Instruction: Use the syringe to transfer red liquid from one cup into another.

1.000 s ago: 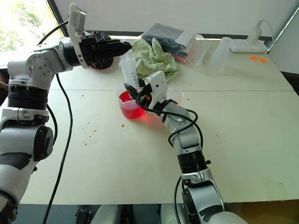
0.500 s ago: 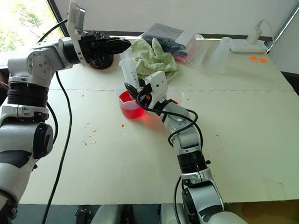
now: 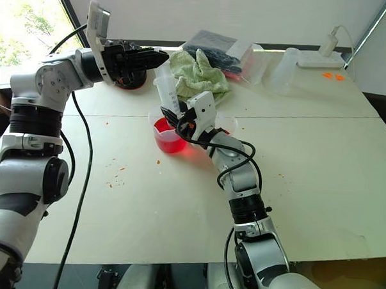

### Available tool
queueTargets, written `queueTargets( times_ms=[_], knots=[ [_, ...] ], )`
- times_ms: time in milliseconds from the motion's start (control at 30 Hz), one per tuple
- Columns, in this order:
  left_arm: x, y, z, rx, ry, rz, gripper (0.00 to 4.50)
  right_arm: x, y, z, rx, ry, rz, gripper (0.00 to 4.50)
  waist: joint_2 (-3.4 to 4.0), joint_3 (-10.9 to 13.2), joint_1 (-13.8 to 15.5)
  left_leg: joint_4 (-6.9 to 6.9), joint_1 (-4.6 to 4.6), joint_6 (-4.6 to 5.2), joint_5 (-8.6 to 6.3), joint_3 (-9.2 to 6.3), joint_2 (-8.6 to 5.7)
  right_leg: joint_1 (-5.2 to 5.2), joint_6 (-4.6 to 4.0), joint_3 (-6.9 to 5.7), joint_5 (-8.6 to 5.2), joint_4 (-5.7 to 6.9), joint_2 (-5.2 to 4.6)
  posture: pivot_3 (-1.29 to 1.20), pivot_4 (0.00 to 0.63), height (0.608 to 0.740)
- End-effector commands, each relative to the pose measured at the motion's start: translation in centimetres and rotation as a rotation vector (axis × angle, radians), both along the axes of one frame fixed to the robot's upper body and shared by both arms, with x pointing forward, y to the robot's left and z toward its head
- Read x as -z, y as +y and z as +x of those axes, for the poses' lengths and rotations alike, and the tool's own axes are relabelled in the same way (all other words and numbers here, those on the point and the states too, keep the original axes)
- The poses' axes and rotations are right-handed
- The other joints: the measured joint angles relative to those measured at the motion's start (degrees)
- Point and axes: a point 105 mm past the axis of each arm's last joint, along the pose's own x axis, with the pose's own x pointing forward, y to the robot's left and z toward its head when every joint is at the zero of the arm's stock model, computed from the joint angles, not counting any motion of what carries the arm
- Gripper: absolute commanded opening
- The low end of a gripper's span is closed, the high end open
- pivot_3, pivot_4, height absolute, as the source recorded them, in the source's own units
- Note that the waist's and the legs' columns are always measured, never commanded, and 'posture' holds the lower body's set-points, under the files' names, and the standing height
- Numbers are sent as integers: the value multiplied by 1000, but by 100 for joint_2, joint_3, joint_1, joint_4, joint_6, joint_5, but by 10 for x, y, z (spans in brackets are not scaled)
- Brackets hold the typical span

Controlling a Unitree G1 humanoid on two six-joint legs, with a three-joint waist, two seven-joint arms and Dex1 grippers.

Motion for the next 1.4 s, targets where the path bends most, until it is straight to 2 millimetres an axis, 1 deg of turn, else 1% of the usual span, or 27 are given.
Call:
queueTargets(
  times_ms=[33, 300, 467, 900, 933, 967, 1033, 1167, 1200, 1233, 1400],
  knots=[
    [-62, 13, -9, -75, -228, -52, 990, 2, 29, -22, -142, -28, -38, 1412, 0, 0, 0, 0, 0, 0, 0, 0, 0, 0, 0, 0, 0, 0, 0, 0, 150, 711],
    [-66, 16, -8, -83, -240, -56, 990, 2, 29, -22, -142, -27, -38, 1412, 0, 0, -3, 0, 0, 0, 0, 0, 0, 0, 0, 0, 0, 0, 0, 0, 150, 711],
    [-65, 16, -7, -82, -242, -55, 990, 1, 29, -22, -143, -26, -38, 1412, 0, 0, 6, 0, 0, 0, 0, -1, -1, 0, 0, 0, 0, 0, -1, 0, 150, 711],
    [-48, 12, -10, -52, -207, -3, 990, -2, 31, -22, -143, -35, -29, 1412, 0, 0, 1, 0, 0, 0, 0, -1, -2, 0, 0, 0, 0, 0, -2, 0, 150, 711],
    [-48, 12, -10, -49, -199, -5, 1503, -3, 31, -22, -142, -36, -26, 1412, 0, 0, 1, 0, 0, 0, 0, -1, -2, 0, 0, 0, 0, 0, -2, 0, 150, 711],
    [-47, 12, -10, -44, -192, -9, 1716, -3, 30, -21, -142, -37, -25, 1412, 0, 0, 1, 0, 0, 0, 0, -1, -2, 0, 0, 0, 0, 0, -2, 0, 150, 711],
    [-46, 12, -10, -45, -187, -9, 2457, -4, 30, -21, -140, -38, -21, 1412, 0, 0, 1, 0, 0, 0, 0, -1, -2, 0, 0, 0, 0, 1, -2, 0, 150, 711],
    [-40, 11, -14, -24, -187, 15, 4094, -6, 30, -21, -137, -43, -15, 1412, 0, 0, 2, -1, 0, 0, 0, -1, -2, 0, 0, 0, 0, 1, -2, 0, 150, 711],
    [-40, 10, -14, -19, -185, 12, 4403, -7, 29, -20, -135, -44, -13, 1412, 0, 0, 2, -1, 0, 0, 0, -1, -2, 0, 0, 0, 0, 0, -2, 0, 150, 711],
    [-40, 10, -15, -16, -184, 7, 4482, -7, 29, -20, -133, -46, -10, 1412, 0, 0, 1, -1, 0, 0, 0, -1, -2, 0, 0, 0, 0, 0, -2, 0, 150, 711],
    [-44, 13, -24, 24, -171, -36, 4482, -17, 28, -21, -135, -55, 61, 1412, 0, 0, -11, -1, 0, 0, 0, -1, -2, 0, 0, 0, 0, 0, -2, 0, 150, 711]
  ],
)
